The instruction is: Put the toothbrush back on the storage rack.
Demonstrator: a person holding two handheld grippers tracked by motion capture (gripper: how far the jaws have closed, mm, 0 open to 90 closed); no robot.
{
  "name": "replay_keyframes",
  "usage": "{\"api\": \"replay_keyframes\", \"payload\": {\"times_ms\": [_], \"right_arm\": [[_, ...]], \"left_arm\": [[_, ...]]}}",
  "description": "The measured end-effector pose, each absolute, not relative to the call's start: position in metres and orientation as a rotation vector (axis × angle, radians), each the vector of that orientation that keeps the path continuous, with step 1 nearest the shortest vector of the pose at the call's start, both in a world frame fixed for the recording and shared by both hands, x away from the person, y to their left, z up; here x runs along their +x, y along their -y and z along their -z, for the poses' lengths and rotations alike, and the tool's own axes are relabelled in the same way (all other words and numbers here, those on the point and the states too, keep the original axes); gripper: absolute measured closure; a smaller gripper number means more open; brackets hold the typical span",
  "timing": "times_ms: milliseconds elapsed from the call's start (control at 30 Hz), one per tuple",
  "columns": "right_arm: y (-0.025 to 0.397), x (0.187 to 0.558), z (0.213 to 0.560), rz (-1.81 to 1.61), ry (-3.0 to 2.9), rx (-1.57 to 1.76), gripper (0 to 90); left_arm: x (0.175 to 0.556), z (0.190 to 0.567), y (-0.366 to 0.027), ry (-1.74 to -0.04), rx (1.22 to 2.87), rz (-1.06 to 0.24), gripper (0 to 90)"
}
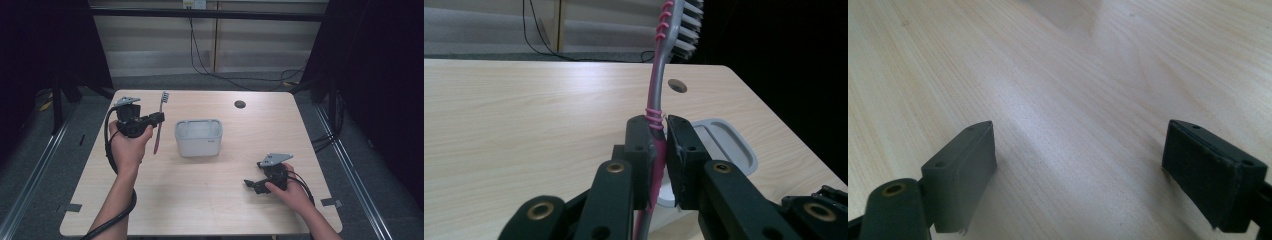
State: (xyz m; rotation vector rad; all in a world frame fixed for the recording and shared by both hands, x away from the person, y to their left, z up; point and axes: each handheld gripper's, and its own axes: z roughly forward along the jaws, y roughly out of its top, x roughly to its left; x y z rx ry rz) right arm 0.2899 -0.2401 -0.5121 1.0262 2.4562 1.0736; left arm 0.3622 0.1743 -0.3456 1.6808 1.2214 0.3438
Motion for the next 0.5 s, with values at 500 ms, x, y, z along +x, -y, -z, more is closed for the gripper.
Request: {"api": "replay_keyframes", "payload": {"times_ms": [500], "right_arm": [[0.2402,0.2899,0.5121,-1.073,-2.456,1.026,13.3]], "left_arm": [[0.3693,0.3368,-0.1648,-1.194,1.651,-0.37,80.5]]}}
